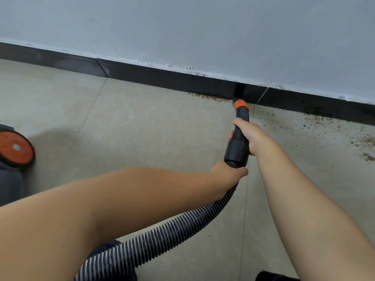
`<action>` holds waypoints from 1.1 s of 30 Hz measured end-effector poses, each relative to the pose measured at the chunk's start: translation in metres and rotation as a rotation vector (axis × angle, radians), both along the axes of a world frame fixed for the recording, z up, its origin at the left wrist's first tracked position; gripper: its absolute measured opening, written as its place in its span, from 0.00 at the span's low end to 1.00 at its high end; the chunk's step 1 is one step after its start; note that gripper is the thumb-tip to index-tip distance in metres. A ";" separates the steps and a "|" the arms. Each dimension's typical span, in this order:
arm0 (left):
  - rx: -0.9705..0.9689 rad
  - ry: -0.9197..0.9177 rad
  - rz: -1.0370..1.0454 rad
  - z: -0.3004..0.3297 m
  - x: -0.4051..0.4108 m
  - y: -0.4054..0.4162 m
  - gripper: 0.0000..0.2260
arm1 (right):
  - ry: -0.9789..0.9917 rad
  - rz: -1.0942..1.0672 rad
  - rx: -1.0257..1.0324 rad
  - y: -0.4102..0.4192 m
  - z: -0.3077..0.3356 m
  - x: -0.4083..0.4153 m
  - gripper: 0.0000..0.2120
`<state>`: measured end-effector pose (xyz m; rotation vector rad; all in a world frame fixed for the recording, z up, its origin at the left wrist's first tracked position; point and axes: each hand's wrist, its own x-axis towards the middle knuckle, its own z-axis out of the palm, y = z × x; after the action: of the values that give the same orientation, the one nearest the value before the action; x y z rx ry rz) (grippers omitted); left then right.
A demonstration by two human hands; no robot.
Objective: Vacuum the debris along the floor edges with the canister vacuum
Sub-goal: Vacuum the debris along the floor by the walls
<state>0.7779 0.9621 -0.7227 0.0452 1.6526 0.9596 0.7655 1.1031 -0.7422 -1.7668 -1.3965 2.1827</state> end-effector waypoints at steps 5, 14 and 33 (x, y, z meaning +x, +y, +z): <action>-0.001 -0.008 0.031 -0.002 -0.007 -0.007 0.07 | 0.013 0.045 0.008 -0.007 -0.002 -0.011 0.09; -0.006 -0.002 0.078 -0.006 -0.019 -0.021 0.06 | 0.054 0.101 -0.008 -0.023 -0.003 -0.031 0.09; -0.043 0.014 0.177 -0.007 -0.055 -0.048 0.08 | 0.121 0.208 -0.070 -0.054 -0.008 -0.081 0.09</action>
<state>0.7233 0.9143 -0.7298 -0.1256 1.7108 1.0586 0.6847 1.0489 -0.7507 -1.5408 -1.5570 2.4229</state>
